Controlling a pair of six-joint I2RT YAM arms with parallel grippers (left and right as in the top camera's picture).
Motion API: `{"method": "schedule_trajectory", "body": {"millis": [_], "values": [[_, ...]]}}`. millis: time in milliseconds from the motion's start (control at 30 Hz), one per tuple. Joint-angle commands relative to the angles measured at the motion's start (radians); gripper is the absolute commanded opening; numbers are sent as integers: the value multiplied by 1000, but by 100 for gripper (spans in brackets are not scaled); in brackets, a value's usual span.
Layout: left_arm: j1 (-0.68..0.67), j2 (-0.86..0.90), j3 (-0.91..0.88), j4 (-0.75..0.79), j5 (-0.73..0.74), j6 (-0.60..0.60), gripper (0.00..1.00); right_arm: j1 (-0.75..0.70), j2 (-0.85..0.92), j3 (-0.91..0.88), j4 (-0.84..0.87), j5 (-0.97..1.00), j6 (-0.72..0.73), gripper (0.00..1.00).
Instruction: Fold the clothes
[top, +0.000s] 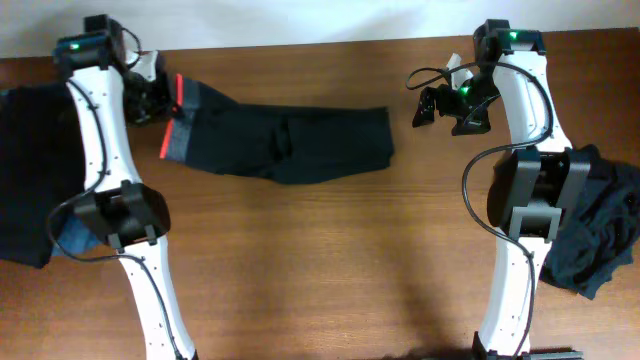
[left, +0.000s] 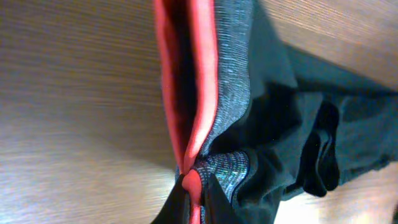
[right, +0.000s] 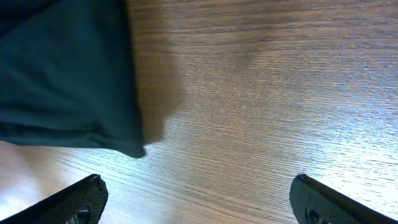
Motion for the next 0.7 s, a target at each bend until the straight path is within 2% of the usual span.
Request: {"method": "schedule_trajectory", "body": {"millis": [0, 133, 367, 667], "values": [[13, -65, 24, -3, -57, -14, 0, 6, 2, 1, -3, 12, 1, 99], [19, -108, 24, -3, -126, -14, 0, 6, 2, 1, -3, 12, 1, 99], [-7, -139, 24, 1, -125, -54, 0, 6, 2, 1, -8, 12, 0, 99], [-185, -139, 23, 95, -126, -56, 1, 6, 2, 1, -19, 12, 0, 98]]}}
